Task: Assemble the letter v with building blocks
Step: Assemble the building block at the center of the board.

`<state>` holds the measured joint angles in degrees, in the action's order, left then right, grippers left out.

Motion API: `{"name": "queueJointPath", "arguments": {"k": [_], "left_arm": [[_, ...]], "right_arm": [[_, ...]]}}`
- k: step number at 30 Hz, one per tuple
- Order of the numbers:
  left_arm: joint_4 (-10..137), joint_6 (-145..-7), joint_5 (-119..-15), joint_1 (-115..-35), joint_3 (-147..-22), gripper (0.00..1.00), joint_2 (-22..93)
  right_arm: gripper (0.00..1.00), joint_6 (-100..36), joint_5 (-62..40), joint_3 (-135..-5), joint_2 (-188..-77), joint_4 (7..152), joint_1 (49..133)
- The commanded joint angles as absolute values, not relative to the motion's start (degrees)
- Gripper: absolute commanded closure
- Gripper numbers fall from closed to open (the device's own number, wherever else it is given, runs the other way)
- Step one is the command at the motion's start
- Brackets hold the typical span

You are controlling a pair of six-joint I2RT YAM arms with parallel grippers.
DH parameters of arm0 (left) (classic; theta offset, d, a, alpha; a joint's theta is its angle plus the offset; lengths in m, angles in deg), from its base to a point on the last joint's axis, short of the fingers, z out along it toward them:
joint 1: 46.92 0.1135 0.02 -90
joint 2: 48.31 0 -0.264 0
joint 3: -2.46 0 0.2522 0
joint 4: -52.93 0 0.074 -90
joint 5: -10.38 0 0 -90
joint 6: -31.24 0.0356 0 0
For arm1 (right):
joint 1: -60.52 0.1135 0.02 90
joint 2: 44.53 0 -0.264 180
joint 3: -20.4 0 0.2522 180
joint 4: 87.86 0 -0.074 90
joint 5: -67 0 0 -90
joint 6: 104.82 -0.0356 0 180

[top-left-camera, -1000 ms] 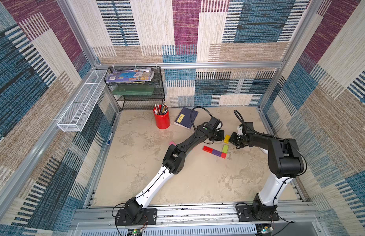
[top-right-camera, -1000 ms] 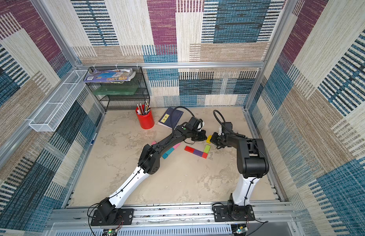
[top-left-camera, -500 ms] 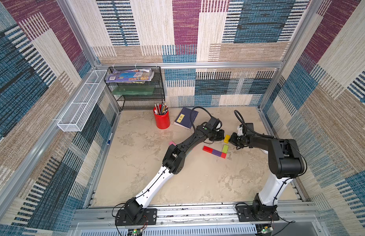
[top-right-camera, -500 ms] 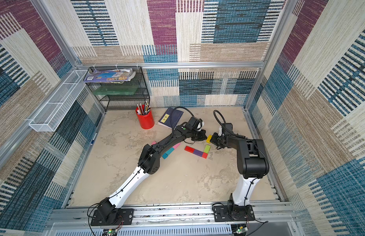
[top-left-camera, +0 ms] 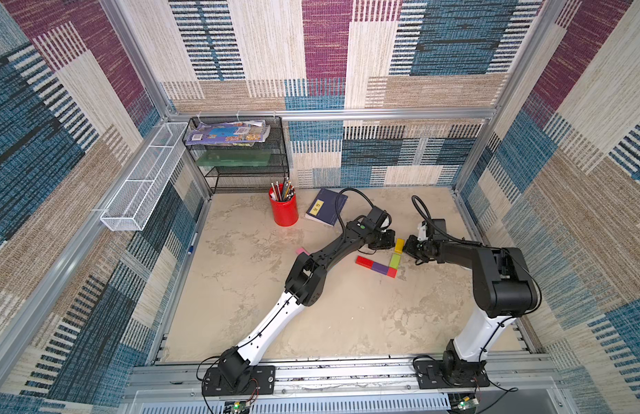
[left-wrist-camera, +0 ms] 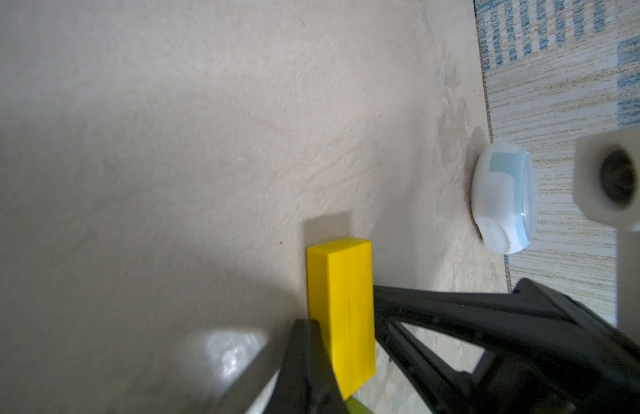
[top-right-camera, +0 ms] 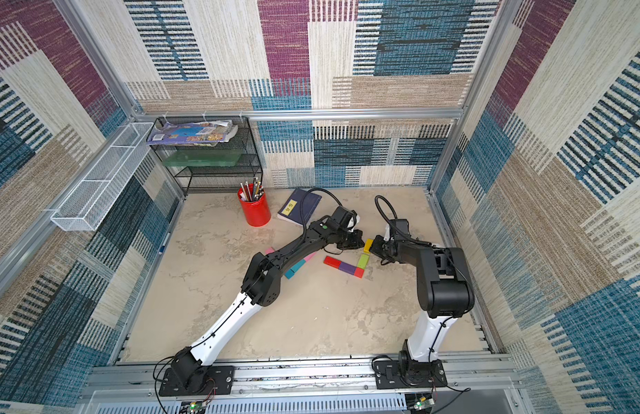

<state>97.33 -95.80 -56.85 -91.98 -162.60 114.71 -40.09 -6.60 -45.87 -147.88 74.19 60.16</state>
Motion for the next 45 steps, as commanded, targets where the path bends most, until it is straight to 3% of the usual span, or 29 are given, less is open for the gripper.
{"name": "queueJointPath", "arguments": {"k": [1, 45], "left_arm": [[101.7, -94.4, -53.9, -92.8, -161.9, 1.00, 114.8], [103.5, -92.4, -53.8, -93.3, -158.2, 1.00, 113.0]], "right_arm": [[0.99, -40.3, -5.7, -45.0, -148.3, 69.0, 61.0], [0.98, -40.5, -6.9, -40.2, -145.2, 69.9, 61.5]]}}
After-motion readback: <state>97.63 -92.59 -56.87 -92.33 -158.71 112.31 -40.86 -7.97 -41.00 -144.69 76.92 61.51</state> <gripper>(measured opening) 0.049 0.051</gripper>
